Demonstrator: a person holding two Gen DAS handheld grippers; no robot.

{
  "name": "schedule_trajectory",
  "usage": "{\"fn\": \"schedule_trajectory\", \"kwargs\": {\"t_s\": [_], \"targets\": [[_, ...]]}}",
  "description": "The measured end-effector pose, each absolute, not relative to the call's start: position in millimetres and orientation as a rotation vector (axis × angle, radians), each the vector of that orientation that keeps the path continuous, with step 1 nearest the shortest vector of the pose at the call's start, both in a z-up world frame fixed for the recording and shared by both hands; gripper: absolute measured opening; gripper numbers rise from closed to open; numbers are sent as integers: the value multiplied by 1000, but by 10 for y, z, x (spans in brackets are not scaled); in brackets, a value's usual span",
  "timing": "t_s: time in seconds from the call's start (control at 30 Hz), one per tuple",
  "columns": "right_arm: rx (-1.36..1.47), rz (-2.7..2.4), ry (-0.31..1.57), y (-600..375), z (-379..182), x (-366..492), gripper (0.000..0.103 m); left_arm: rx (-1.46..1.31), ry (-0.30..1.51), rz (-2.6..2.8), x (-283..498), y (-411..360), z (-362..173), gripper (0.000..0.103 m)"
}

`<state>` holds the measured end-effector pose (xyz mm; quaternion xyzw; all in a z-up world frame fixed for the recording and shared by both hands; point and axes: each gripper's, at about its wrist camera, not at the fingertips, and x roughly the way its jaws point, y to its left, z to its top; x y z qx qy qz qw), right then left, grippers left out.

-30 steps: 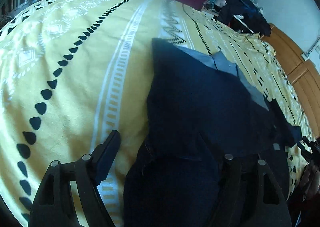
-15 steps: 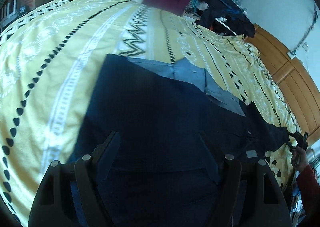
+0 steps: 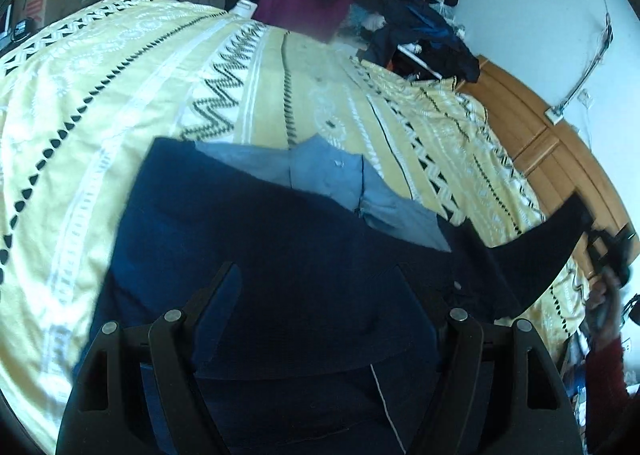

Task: Fold small clothes

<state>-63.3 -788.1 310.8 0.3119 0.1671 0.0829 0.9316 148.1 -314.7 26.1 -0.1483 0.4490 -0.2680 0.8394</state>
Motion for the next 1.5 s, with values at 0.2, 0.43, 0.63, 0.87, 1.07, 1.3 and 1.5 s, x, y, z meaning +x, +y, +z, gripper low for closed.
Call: {"fn": "schedule_trajectory", "kwargs": {"t_s": [0.2, 0.43, 0.63, 0.87, 1.07, 1.3, 1.5], "targets": [[546, 555, 421, -5749, 3123, 380, 10, -389, 871, -541, 1453, -2629, 472, 80], [428, 614, 791, -4247, 1723, 906, 36, -460, 867, -444, 1410, -1838, 349, 82], [466, 556, 837, -4772, 1422, 278, 42, -490, 911, -393, 1353, -1447, 61, 82], [499, 418, 869, -5286, 1332, 250, 42, -503, 933, -408, 1283, -1489, -108, 82], [433, 599, 907, -4650, 1212, 1002, 42, -475, 961, -353, 1084, -1367, -107, 82], [292, 652, 1045, -3811, 683, 1439, 47, -529, 962, -265, 904, -964, -155, 82], [98, 755, 885, -3725, 1169, 860, 47, -549, 1001, -257, 796, -788, -312, 82]]}}
